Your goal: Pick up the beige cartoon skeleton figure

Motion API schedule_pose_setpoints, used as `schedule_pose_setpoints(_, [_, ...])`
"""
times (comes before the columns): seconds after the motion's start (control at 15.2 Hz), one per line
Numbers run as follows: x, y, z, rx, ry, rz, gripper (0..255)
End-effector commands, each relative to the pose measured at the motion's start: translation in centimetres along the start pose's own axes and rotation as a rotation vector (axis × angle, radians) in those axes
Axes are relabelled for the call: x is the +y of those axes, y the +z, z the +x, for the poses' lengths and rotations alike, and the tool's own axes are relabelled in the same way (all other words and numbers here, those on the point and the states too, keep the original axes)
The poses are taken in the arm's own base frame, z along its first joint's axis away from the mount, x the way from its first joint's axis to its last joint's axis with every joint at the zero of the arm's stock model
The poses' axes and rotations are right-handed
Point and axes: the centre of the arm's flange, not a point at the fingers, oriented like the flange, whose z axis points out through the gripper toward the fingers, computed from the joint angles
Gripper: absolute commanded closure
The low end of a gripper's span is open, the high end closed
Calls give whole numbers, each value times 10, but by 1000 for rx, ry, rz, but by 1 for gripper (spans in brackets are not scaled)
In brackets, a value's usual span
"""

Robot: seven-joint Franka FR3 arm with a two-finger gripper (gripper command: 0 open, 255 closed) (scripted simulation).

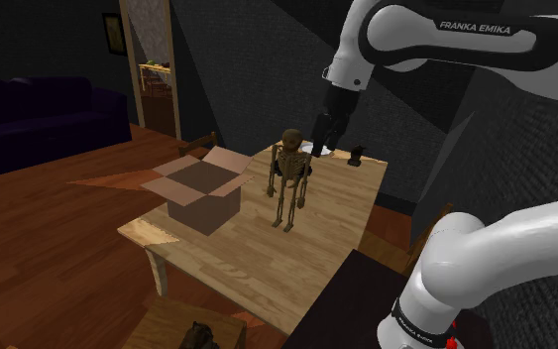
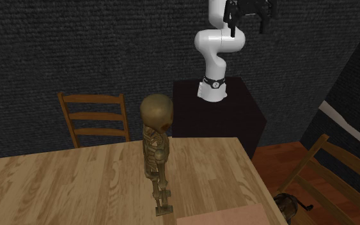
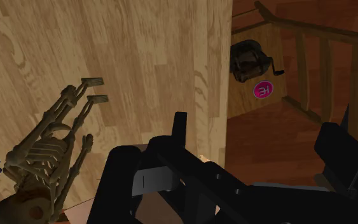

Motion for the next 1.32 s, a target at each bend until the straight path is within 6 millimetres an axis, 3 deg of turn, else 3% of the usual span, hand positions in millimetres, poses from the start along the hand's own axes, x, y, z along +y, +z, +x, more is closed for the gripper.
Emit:
schedule_pose_setpoints(0.0, [0,0,0,0,0,0,0])
schedule_pose_setpoints(1.25, [216,80,123,-68,-28,43,0])
